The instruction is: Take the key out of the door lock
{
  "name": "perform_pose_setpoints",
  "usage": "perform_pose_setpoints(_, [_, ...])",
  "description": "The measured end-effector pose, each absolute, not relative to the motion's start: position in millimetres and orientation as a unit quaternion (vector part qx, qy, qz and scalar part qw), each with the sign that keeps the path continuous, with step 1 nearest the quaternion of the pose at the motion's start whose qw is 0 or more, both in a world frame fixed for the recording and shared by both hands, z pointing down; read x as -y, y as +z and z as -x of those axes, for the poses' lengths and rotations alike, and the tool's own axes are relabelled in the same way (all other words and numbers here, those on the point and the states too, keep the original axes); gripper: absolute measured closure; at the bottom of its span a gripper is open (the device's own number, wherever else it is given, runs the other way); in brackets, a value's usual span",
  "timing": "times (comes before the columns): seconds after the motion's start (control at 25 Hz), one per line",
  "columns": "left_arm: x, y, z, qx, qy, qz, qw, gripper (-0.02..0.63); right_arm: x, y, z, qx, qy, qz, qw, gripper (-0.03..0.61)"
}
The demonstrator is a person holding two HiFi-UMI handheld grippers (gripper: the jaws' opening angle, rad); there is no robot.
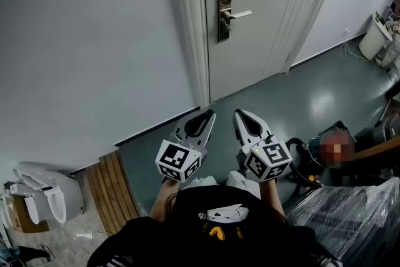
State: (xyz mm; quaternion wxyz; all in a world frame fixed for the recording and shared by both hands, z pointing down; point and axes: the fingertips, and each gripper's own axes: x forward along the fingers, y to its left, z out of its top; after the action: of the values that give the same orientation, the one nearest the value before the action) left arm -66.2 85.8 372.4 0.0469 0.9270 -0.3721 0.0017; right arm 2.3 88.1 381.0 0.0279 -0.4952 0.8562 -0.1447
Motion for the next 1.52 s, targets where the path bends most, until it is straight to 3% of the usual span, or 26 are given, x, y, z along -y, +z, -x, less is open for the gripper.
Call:
perform_pose_setpoints(0.56, [-95.1, 377.5, 85.6, 0.370, -0.003, -0.928, 0.052, 0.583, -102.6, 384.3, 16.1, -0.857, -0.154, 0.489, 0.044, 0.566])
perform_pose_setpoints(1.52, [-64.0, 387.6, 127.1, 0.426, -0.020, -0.901, 0.076, 0.583, -64.8, 394.2, 47.4, -0.884, -0.168, 0.436, 0.014, 0.566])
